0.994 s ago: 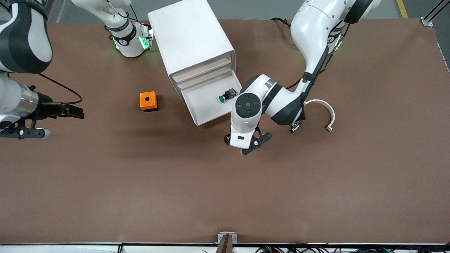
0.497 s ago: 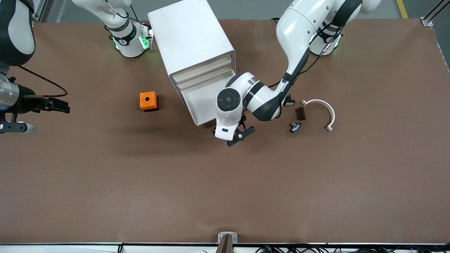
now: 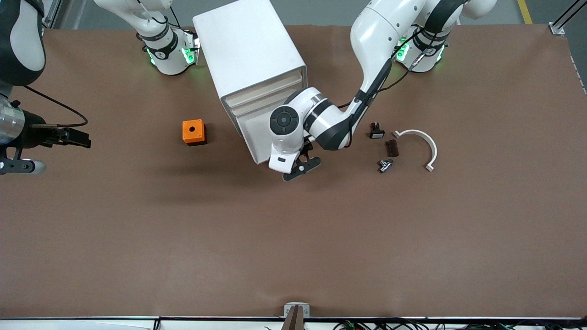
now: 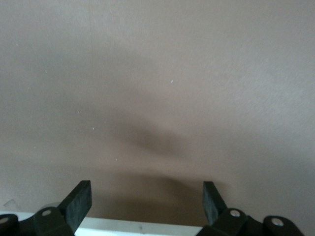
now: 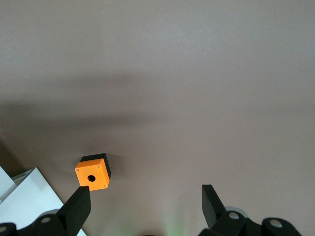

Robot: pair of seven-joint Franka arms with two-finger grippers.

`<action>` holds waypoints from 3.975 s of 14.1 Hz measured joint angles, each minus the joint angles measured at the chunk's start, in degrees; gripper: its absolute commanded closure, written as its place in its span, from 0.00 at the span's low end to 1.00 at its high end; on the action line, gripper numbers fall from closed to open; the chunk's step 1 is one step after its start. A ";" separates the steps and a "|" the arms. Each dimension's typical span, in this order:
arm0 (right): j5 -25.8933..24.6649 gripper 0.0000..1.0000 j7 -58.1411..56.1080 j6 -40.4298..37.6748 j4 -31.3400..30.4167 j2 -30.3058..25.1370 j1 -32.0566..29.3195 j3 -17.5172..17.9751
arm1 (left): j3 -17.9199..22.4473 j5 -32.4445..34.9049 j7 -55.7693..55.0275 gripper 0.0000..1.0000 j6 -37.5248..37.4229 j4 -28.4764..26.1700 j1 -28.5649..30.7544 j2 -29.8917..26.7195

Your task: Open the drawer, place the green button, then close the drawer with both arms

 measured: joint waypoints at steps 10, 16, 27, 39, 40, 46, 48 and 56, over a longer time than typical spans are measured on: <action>0.04 0.00 0.00 -1.46 4.48 -0.01 0.00 0.51 | -2.08 -2.23 -0.07 0.01 0.01 -0.37 -1.63 0.45; 1.60 0.00 -0.23 -4.32 5.12 -0.32 0.49 1.25 | -2.69 -8.84 -0.08 0.01 0.00 -0.53 -2.66 0.45; 1.69 0.00 -0.14 -4.71 4.99 -2.42 1.11 0.38 | -2.87 -23.85 1.18 0.01 -0.01 -3.44 -3.73 0.49; 1.70 0.00 -0.14 -1.99 0.26 -6.82 1.10 0.37 | -2.40 -30.84 2.06 0.00 0.05 -4.35 -3.26 0.37; 1.70 0.00 -0.14 -1.28 -0.62 -7.39 1.09 0.36 | -2.35 -30.84 2.03 0.00 0.11 -4.20 -3.04 0.24; 1.70 0.00 -0.13 3.62 -7.61 -12.47 1.08 0.36 | -1.25 -29.87 2.10 0.00 0.13 -3.23 2.62 -4.29; 1.70 0.00 -0.13 3.72 -7.94 -12.97 1.08 0.36 | -0.83 -27.99 2.11 0.00 -2.18 -3.11 5.68 -7.67; 2.55 0.00 -0.13 3.81 -8.22 -13.07 1.05 0.32 | -0.61 -22.43 12.81 0.00 -17.35 -2.82 17.82 -22.59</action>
